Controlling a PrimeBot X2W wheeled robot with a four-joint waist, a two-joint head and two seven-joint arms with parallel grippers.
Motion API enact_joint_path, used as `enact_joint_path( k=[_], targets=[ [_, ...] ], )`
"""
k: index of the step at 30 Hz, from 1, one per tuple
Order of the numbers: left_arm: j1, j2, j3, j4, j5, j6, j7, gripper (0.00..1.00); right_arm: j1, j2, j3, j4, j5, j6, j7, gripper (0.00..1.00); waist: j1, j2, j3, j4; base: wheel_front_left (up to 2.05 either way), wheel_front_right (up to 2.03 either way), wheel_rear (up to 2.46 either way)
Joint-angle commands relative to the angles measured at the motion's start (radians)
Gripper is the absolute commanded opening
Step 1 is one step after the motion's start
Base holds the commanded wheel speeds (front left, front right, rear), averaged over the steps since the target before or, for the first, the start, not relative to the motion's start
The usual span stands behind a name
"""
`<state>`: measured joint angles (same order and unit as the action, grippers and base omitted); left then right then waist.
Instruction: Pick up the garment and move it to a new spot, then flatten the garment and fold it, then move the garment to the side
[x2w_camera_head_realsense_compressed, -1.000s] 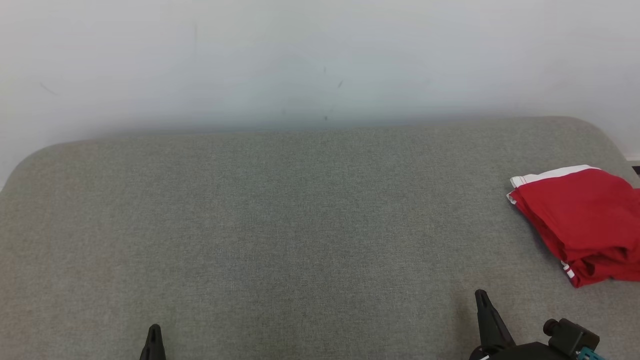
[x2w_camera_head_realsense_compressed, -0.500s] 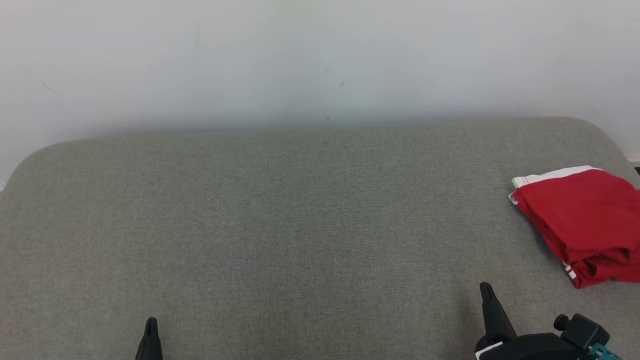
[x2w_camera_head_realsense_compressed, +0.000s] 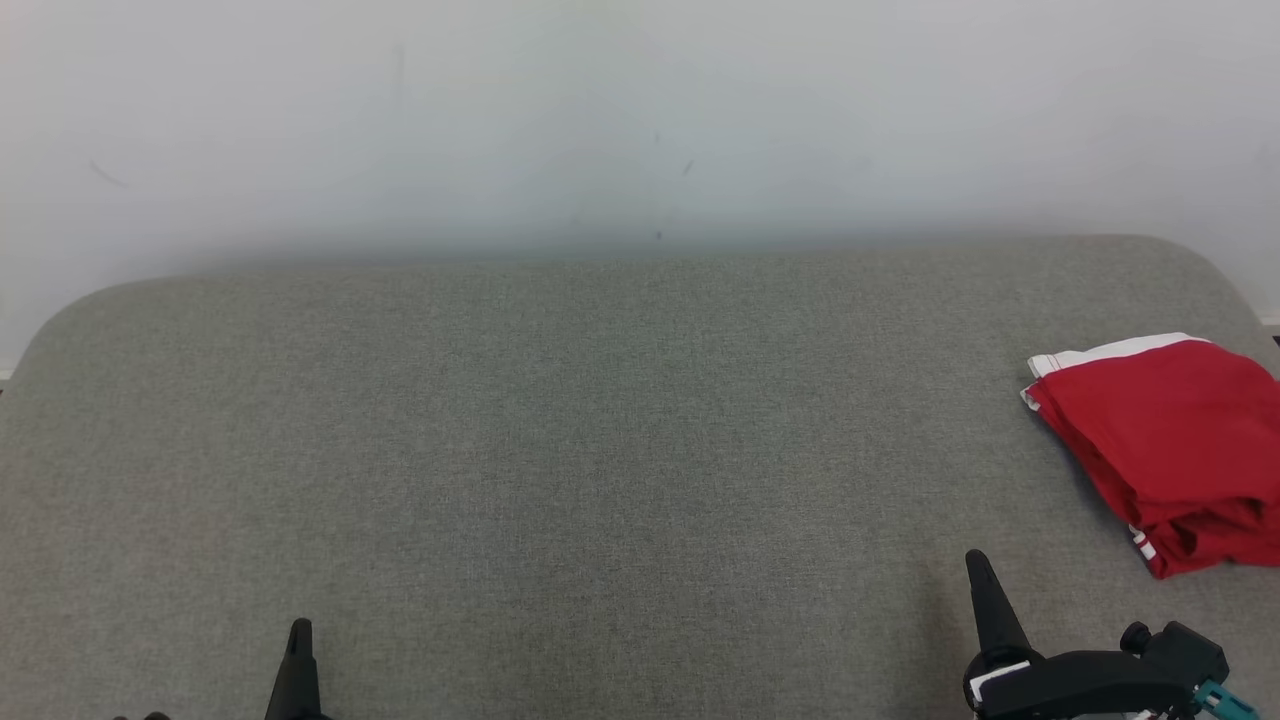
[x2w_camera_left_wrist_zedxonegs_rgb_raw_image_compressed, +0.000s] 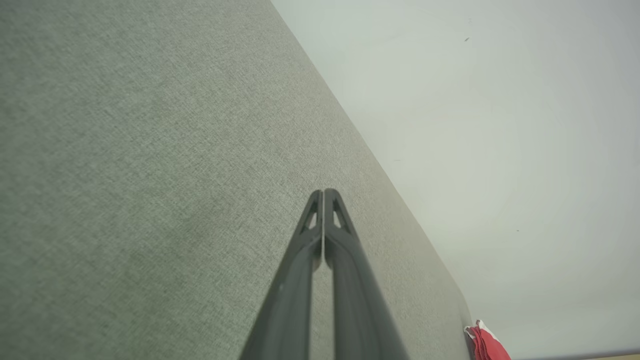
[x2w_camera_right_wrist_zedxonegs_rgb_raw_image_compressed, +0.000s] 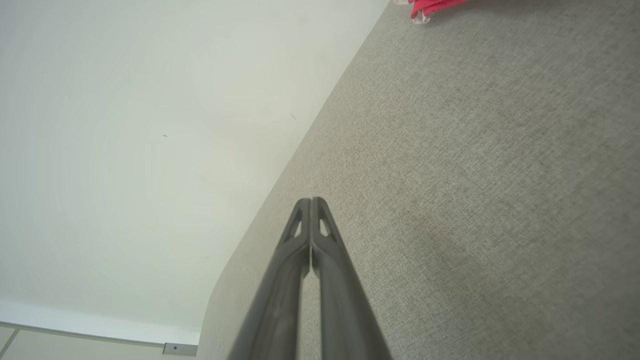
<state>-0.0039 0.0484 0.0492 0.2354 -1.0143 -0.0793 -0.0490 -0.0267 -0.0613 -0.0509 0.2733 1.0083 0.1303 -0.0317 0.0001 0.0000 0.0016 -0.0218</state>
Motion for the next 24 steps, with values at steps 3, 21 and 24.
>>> enact_joint_path(
  k=[3,21,24],
  targets=[
    [-0.027,0.002,0.010,-0.006,-0.059,-0.008,0.015,0.00,-0.025,0.004,-0.007,-0.014,0.055,0.000,0.013,0.00,-0.0001,0.0000,0.000,0.001,0.00,0.00,0.00],
    [-0.053,0.002,0.028,-0.001,-0.233,-0.022,0.063,0.00,-0.045,0.006,-0.026,-0.020,0.233,0.000,0.057,0.00,-0.0001,0.0000,0.000,0.007,0.00,0.00,0.00],
    [-0.059,0.002,0.031,0.000,-0.261,-0.025,0.070,0.00,-0.048,0.007,-0.029,-0.021,0.258,0.000,0.064,0.00,-0.0001,0.0000,0.001,0.007,0.00,0.00,0.00]
  ],
)
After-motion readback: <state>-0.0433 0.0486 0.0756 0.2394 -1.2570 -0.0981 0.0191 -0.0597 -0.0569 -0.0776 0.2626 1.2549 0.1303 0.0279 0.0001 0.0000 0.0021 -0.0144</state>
